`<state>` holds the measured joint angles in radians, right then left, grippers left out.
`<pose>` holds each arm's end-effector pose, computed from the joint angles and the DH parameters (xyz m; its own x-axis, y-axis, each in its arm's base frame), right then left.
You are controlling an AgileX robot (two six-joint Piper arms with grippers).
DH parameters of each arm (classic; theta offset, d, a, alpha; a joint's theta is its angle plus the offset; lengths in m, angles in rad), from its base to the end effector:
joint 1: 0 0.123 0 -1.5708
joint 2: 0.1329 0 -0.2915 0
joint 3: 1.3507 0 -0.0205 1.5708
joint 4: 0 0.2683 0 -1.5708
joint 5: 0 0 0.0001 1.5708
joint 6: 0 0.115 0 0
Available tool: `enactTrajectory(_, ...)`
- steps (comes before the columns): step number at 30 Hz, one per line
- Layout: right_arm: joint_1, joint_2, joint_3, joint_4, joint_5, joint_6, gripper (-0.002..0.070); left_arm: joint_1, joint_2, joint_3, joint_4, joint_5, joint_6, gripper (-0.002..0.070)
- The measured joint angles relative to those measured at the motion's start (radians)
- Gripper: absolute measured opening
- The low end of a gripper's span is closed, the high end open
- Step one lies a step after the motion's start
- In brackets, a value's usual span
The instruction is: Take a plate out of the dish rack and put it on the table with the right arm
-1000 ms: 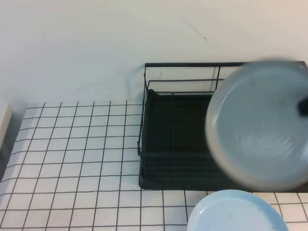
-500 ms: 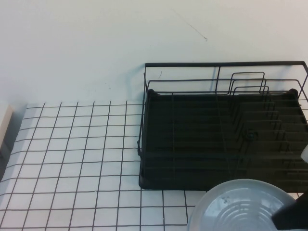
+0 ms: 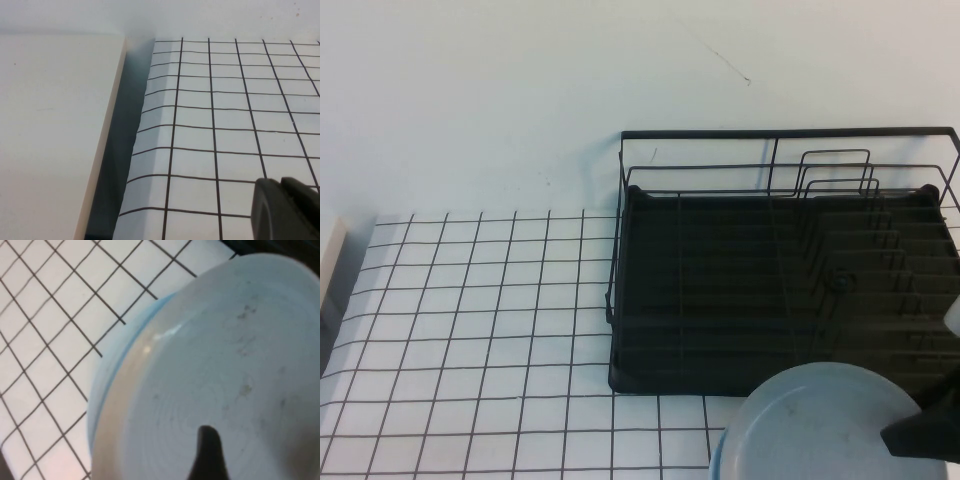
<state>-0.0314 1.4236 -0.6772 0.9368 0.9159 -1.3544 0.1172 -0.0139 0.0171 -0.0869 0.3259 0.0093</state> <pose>0.2449 0.0659 0.1808 -0.6785 -0.4521 -0.5789 -0.7028 0.6288 0.3326 0.0876 0.0071 0.1730 -0.2296 -0.1005 -0.9681 -0.1071 0.9912 -0.0775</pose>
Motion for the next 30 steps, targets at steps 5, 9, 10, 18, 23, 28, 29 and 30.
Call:
enactTrajectory(5, 0.0, 0.0, -0.055, -0.077, 0.025, 0.017, 0.0516, 0.0, 0.0, 0.0, 0.0, 0.0, 0.0, -0.0003)
enactTrajectory(9, 0.0, 0.0, -0.176, -0.225, 0.11, 0.166, 0.0509, 0.0, 0.0, 0.0, 0.0, 0.0, 0.0, -0.0003)
enactTrajectory(10, 0.0, 0.0, -0.21, -0.259, 0.135, 0.222, 0.0494, 0.0, 0.0, 0.0, 0.0, 0.0, 0.0, -0.0003)
enactTrajectory(18, 0.0, -0.064, -0.335, -0.254, 0.27, 0.346, 0.0099, 0.0, 0.0, 0.0, 0.0, 0.0, 0.0, -0.0003)
enactTrajectory(23, 0.0, -0.219, -0.336, -0.208, 0.263, 0.312, 0.0011, 0.0, 0.0, 0.0, 0.0, 0.0, 0.0, -0.0003)
enactTrajectory(28, 0.0, -0.444, -0.262, -0.006, 0.209, 0.122, -0.0001, 0.0, 0.0, 0.0, 0.0, 0.0, 0.0, -0.0003)
enactTrajectory(29, 0.0, -0.484, -0.236, 0.04, 0.199, 0.101, -0.0001, 0.0, 0.0, 0.0, 0.0, 0.0, 0.0, -0.0003)
enactTrajectory(30, 0.0, -0.523, -0.215, 0.069, 0.182, 0.087, -0.0001, 0.0, 0.0, 0.0, 0.0, 0.0, 0.0, -0.0003)
